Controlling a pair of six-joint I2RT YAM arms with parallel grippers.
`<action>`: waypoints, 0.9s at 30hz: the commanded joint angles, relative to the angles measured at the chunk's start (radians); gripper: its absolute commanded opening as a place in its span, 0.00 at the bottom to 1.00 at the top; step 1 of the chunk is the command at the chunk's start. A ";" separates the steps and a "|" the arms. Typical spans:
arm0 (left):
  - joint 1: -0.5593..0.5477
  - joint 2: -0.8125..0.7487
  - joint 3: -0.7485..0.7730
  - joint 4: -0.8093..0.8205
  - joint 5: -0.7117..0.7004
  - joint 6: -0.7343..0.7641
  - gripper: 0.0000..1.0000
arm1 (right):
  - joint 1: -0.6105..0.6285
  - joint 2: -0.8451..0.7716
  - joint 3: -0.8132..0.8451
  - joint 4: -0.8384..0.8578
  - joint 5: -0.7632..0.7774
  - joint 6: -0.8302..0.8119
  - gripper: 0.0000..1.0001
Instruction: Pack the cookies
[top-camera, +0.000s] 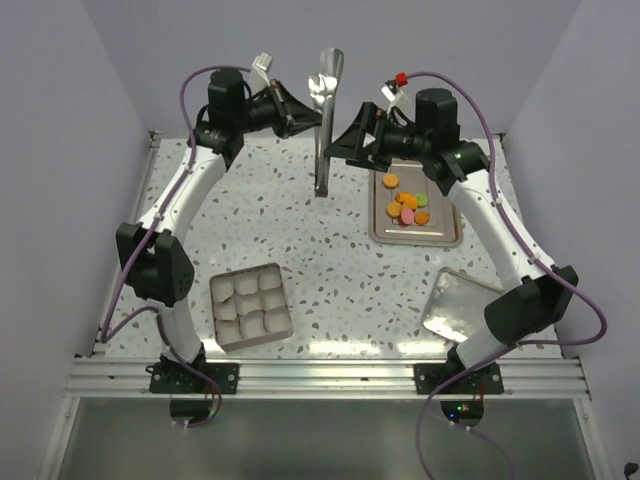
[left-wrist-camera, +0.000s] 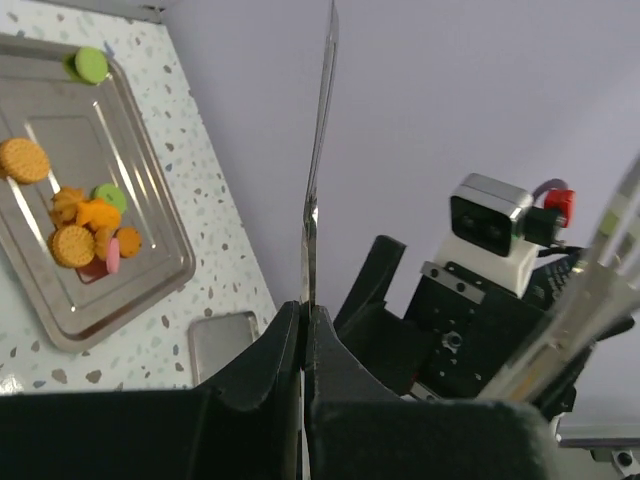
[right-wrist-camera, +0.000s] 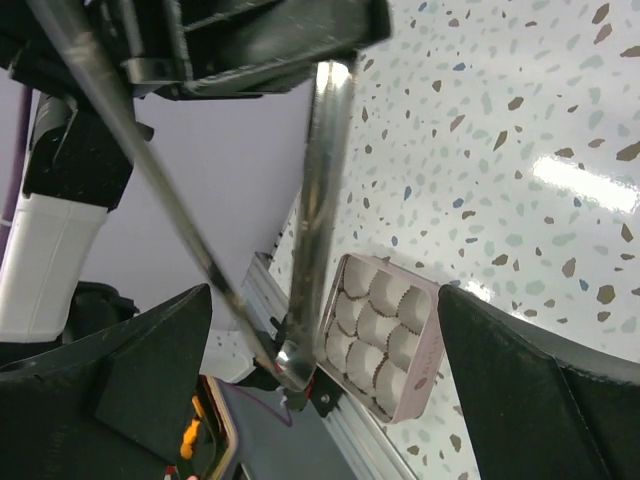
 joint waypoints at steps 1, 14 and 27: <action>0.005 -0.074 -0.009 0.201 0.051 -0.107 0.00 | 0.007 -0.011 0.035 -0.004 0.003 -0.028 0.99; -0.061 -0.074 -0.121 0.529 0.068 -0.318 0.00 | 0.024 0.003 -0.044 0.298 -0.144 0.166 0.99; -0.089 -0.090 -0.200 0.727 0.004 -0.445 0.00 | 0.026 -0.016 -0.104 0.418 -0.188 0.245 0.96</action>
